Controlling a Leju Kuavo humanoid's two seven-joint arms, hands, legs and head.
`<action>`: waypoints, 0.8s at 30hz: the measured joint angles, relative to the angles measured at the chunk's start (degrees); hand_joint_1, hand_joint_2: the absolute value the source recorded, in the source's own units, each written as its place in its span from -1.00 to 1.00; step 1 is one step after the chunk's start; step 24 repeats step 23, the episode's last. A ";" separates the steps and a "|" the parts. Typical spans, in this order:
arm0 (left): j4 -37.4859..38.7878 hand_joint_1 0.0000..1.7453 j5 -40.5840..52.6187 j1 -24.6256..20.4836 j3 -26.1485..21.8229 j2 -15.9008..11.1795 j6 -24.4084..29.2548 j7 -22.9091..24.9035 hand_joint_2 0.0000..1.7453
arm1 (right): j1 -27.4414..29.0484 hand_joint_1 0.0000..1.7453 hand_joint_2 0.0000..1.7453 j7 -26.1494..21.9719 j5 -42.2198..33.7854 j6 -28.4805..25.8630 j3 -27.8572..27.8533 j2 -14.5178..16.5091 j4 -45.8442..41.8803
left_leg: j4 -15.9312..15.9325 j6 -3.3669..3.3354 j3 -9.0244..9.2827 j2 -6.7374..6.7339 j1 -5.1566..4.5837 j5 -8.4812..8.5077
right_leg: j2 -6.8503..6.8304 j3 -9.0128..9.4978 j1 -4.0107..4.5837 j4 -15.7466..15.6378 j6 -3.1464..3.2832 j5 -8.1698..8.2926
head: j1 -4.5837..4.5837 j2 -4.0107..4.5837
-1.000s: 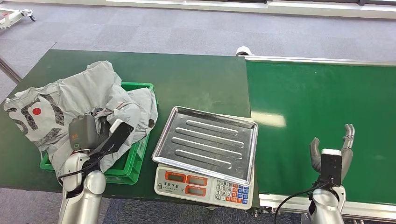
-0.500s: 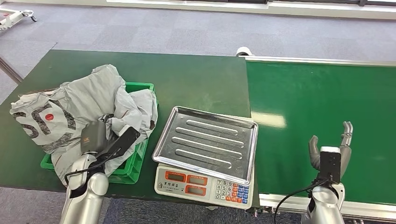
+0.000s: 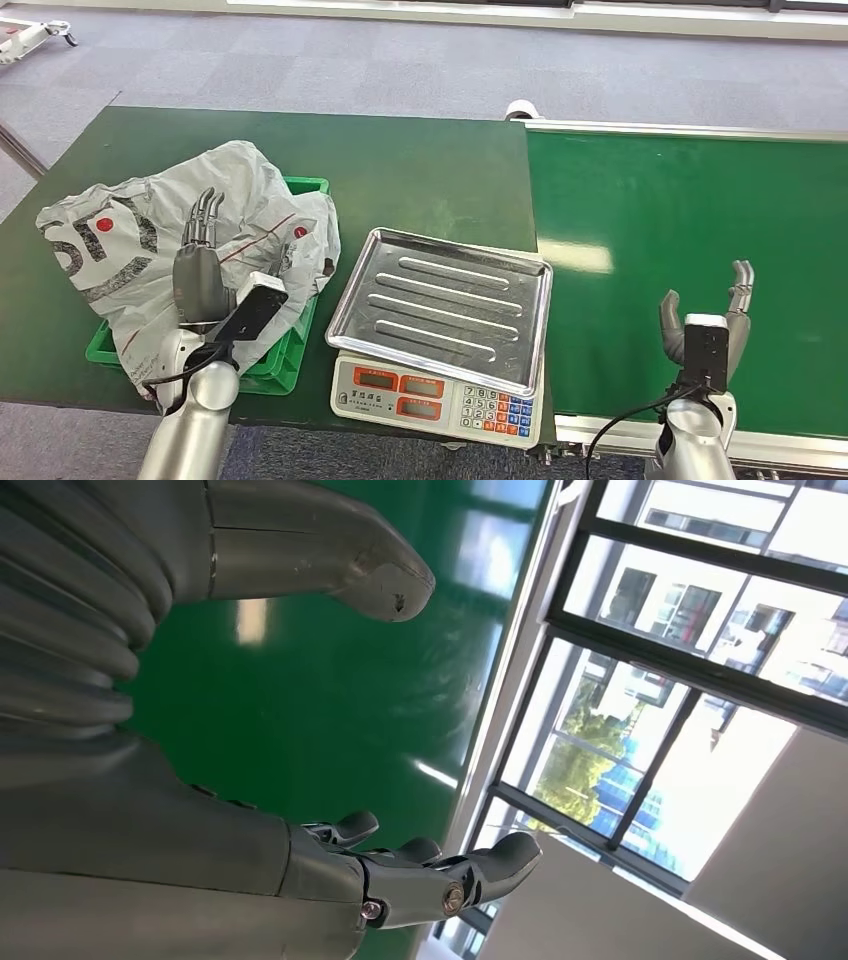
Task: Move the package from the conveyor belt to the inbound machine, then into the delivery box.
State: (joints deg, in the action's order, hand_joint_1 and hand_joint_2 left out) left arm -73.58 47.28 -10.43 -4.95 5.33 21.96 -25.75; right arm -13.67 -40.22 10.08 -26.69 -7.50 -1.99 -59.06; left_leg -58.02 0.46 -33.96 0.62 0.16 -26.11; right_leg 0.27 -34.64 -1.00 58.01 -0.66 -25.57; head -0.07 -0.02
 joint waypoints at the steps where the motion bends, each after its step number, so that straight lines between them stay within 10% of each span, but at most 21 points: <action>1: -0.29 -1.00 -1.56 -0.06 0.19 0.20 1.56 -0.99 -1.00 | 0.00 -1.00 1.00 0.00 -0.12 -0.14 0.00 0.02 0.00 | 0.00 0.00 0.00 -0.01 0.00 0.00 | 0.00 0.00 0.00 0.00 0.00 0.00 | 0.00 0.00; 11: -2.37 -1.00 -19.46 -0.83 0.45 1.31 15.82 -12.48 -1.00 | -0.06 -1.00 1.00 0.00 -1.72 -1.62 0.11 0.03 0.00 | 0.00 0.00 -0.02 0.01 0.01 0.00 | 0.00 -0.01 0.01 0.00 0.00 -0.01 | 0.00 0.00; 24: -9.29 -1.00 -36.32 0.38 2.78 0.77 13.29 -14.44 -1.00 | -0.68 -1.00 1.00 0.00 -2.60 -1.89 0.80 0.01 0.41 | 0.00 0.00 -0.03 -0.03 0.01 0.00 | 0.05 -0.04 0.02 0.00 0.00 0.00 | -0.01 0.00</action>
